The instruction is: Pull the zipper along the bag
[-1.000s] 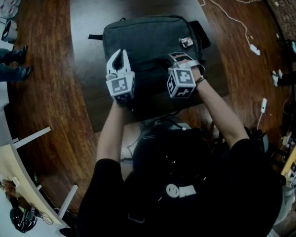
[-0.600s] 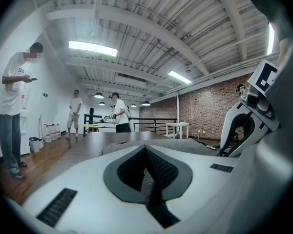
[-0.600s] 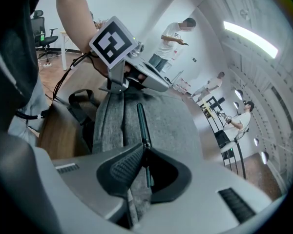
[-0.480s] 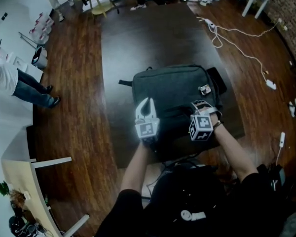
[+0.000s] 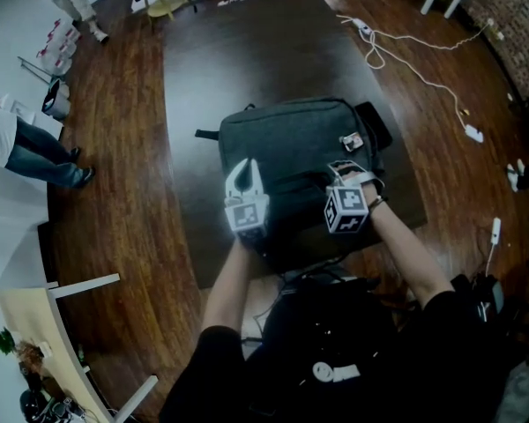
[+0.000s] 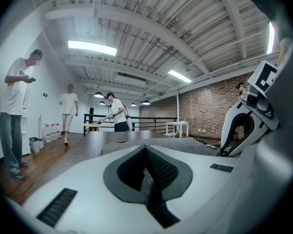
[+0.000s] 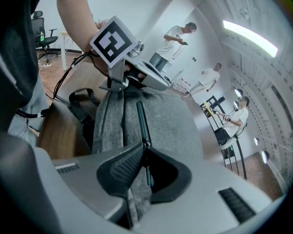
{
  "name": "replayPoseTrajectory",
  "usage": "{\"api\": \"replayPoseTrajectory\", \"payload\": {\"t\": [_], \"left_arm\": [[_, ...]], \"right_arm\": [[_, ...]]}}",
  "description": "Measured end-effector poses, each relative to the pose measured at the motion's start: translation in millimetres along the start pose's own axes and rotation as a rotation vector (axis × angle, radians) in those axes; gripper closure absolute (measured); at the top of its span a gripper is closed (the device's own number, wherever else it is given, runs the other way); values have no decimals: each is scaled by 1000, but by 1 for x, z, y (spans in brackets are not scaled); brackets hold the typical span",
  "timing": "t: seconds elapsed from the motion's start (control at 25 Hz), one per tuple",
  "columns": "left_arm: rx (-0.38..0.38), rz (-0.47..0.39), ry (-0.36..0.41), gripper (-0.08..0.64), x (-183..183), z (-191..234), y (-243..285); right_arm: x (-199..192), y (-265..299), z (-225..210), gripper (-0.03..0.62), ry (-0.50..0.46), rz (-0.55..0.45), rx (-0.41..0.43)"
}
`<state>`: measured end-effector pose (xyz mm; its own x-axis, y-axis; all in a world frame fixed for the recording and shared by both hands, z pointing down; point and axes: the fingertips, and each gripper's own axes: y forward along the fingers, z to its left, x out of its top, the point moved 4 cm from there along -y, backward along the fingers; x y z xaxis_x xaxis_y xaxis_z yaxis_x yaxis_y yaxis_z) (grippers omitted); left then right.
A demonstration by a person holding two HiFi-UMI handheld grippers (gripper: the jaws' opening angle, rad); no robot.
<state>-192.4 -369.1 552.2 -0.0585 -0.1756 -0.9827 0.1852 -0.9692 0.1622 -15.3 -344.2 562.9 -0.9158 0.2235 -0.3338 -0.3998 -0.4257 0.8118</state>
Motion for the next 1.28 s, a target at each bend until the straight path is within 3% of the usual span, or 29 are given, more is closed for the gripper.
{"api": "replayPoseTrajectory", "payload": {"t": [1.28], "left_arm": [[0,6,21,555,2,-3,5]], "right_arm": [[-20,1,-5,543,3,21,3]]}}
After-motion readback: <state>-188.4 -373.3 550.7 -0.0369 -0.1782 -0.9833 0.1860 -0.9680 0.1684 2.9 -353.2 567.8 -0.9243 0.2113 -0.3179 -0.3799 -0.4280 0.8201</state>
